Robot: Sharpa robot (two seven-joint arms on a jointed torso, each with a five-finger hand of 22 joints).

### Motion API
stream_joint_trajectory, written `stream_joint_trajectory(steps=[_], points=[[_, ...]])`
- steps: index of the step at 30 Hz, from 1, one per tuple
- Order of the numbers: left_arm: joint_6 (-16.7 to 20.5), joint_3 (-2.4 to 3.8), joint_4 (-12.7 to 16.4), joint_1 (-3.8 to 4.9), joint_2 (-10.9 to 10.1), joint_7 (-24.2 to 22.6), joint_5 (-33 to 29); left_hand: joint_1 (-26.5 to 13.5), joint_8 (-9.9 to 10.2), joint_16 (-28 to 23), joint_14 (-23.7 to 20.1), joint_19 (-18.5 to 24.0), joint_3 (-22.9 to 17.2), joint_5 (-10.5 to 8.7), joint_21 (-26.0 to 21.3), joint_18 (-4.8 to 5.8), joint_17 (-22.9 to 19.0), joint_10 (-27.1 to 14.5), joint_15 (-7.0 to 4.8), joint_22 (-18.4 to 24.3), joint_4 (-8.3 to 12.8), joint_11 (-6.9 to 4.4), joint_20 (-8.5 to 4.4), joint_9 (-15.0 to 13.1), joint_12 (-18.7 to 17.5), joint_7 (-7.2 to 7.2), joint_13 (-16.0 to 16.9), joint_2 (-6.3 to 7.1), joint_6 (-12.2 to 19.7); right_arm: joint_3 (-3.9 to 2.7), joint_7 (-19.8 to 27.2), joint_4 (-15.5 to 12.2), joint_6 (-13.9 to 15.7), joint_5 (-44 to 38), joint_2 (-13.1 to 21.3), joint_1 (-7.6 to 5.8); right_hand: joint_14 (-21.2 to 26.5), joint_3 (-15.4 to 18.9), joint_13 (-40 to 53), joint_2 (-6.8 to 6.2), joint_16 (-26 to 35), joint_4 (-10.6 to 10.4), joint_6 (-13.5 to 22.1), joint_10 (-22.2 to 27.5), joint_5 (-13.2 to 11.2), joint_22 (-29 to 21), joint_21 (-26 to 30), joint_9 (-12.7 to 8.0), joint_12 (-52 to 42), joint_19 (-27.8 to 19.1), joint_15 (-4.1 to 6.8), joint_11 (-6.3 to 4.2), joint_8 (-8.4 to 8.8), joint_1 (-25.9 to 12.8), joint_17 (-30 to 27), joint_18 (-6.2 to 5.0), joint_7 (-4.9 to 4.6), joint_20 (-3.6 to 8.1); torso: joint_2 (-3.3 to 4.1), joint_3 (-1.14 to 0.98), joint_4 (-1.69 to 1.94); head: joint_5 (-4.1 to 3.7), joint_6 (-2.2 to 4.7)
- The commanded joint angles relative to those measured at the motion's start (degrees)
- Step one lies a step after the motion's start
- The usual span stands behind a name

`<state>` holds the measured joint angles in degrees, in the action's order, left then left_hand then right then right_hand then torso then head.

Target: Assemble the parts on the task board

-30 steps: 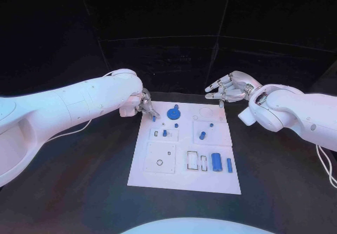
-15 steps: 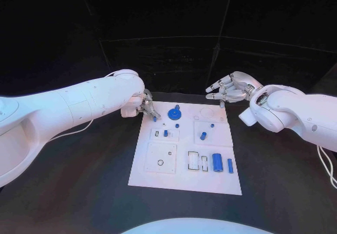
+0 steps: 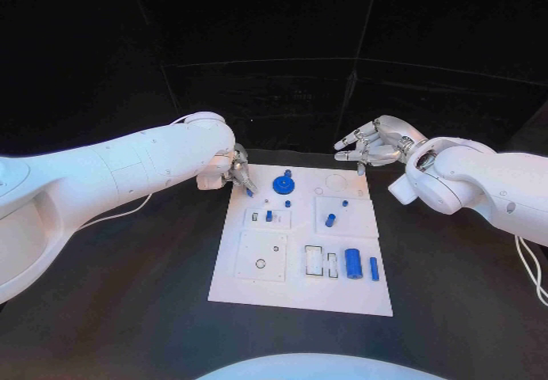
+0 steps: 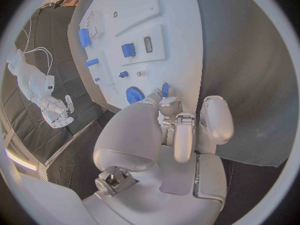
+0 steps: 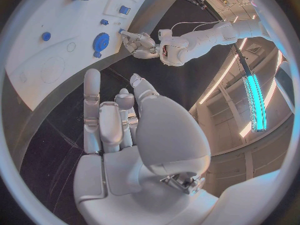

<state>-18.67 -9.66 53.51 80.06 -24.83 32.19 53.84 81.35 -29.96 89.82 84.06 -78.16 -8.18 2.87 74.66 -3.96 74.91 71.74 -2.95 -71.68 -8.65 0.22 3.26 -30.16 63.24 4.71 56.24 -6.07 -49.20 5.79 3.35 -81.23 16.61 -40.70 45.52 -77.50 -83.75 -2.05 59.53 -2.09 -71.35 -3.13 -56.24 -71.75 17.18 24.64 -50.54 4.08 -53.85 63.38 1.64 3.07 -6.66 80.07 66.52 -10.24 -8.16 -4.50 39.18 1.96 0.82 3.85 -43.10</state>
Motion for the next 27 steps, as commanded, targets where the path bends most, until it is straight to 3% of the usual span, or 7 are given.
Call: stream_joint_trajectory(steps=[1, 5, 6, 7, 13, 27], points=[[0.83, -0.04, 0.22, -0.04, -0.06, -1.07, 0.26, 1.96, -0.95, 0.18, 5.94, 0.20, -4.54, 0.50, -0.36, -0.92, 15.09, -0.26, -0.32, 0.08, 2.62, -0.15, -0.18, -0.42, -0.45, -0.36, -0.31, -0.05, 0.21, -0.04, 0.12, -0.05, 0.13, -0.08, 0.02, -0.14, -1.37, -0.23, 0.03, 0.30, -0.31, -0.06, 0.39, 0.18, 0.31, -0.07, 0.22, 0.00, -0.30, 0.25, -0.24, -0.11, -0.22, -0.33, 0.03, -0.32, -0.05, -0.29, -0.01, 0.03, 0.00, 0.07, -0.09], [1.26, -0.04, 0.72, -0.10, -0.50, -1.71, -0.26, -1.21, -2.86, 0.18, 5.94, 0.18, -14.01, 1.24, -0.42, -0.93, 15.09, 0.15, -0.01, -0.17, 3.53, -0.08, 0.02, -1.06, -0.68, -0.05, -0.90, 3.60, 0.86, -0.04, 0.11, 0.00, -0.23, -0.08, -0.03, -0.14, -1.39, -0.23, 0.22, 0.33, -0.33, -0.21, 0.29, 0.05, 0.36, -0.06, 0.23, 0.04, -0.56, 0.28, -0.25, -0.10, -0.34, -0.47, 0.08, -0.31, -0.05, -0.29, -0.03, 0.03, 0.04, 0.11, -0.14], [1.42, -0.03, 0.99, -0.11, -0.74, -1.82, -0.34, -4.03, -4.10, 0.18, 5.94, 0.12, -19.27, 1.25, -0.47, -1.00, 15.09, 0.50, 0.04, -0.29, 3.76, -0.30, -0.05, -1.51, -0.51, 0.20, -1.05, 5.84, 1.31, -0.04, 0.10, 0.03, -0.32, -0.08, -0.05, -0.14, -1.39, -0.23, 0.23, 0.34, -0.31, -0.24, 0.25, 0.04, 0.38, -0.06, 0.23, 0.05, -0.58, 0.28, -0.25, -0.11, -0.37, -0.49, 0.05, -0.31, -0.04, -0.29, -0.07, 0.04, 0.07, 0.09, -0.16], [1.63, -0.03, 1.33, -0.12, -1.02, -1.89, -0.46, -4.88, -4.65, 0.18, 5.94, 0.12, -21.24, 1.34, -0.51, -0.95, 15.09, 0.59, -0.07, -0.33, 4.01, -0.12, 0.04, -1.70, -0.46, -0.09, -1.12, 6.51, 1.36, -0.04, 0.11, 0.07, -0.39, -0.08, -0.08, -0.14, -1.39, -0.23, 0.23, 0.34, -0.30, -0.24, 0.25, 0.04, 0.38, -0.06, 0.23, 0.05, -0.58, 0.28, -0.25, -0.11, -0.37, -0.50, 0.05, -0.31, -0.04, -0.29, -0.09, 0.05, 0.09, 0.06, -0.17], [3.40, -0.01, 3.95, -0.12, -3.07, -1.74, -2.29, -8.55, -6.85, 0.18, 5.94, -0.09, -26.41, 3.39, -0.49, -0.90, 15.09, 0.99, -0.29, -0.64, 4.83, -0.23, -0.07, -2.59, -0.06, -0.44, -1.12, 8.45, 1.60, -0.03, 0.15, 0.37, -0.61, -0.07, -0.16, -0.14, -1.39, 0.27, 0.30, 0.38, -0.22, -1.42, 0.16, -0.05, 0.32, -0.08, 0.32, 0.10, -0.81, 0.32, -0.28, -0.09, -0.67, -1.88, 0.07, -0.29, 0.01, -0.32, -0.16, 0.02, 0.22, -0.01, 0.13], [13.90, -0.13, 17.37, 0.41, -9.81, 0.68, -4.09, -12.75, -9.99, 0.18, 5.94, -1.15, -32.17, 5.57, 0.40, -0.61, 15.09, 2.36, -0.84, -1.99, 6.98, -0.83, -0.57, -3.95, 1.21, -1.07, -0.19, 10.97, 1.75, -0.01, -0.09, 1.32, -0.81, -0.03, -0.49, -0.12, -1.35, 0.48, 0.25, 0.49, -0.07, -2.01, 0.26, 0.02, 0.37, -0.10, 0.39, 0.10, -0.83, 0.33, -0.28, -0.10, -0.79, -2.38, -0.03, -0.30, 0.03, -0.33, -0.72, 0.03, 0.98, -0.18, -0.23]])
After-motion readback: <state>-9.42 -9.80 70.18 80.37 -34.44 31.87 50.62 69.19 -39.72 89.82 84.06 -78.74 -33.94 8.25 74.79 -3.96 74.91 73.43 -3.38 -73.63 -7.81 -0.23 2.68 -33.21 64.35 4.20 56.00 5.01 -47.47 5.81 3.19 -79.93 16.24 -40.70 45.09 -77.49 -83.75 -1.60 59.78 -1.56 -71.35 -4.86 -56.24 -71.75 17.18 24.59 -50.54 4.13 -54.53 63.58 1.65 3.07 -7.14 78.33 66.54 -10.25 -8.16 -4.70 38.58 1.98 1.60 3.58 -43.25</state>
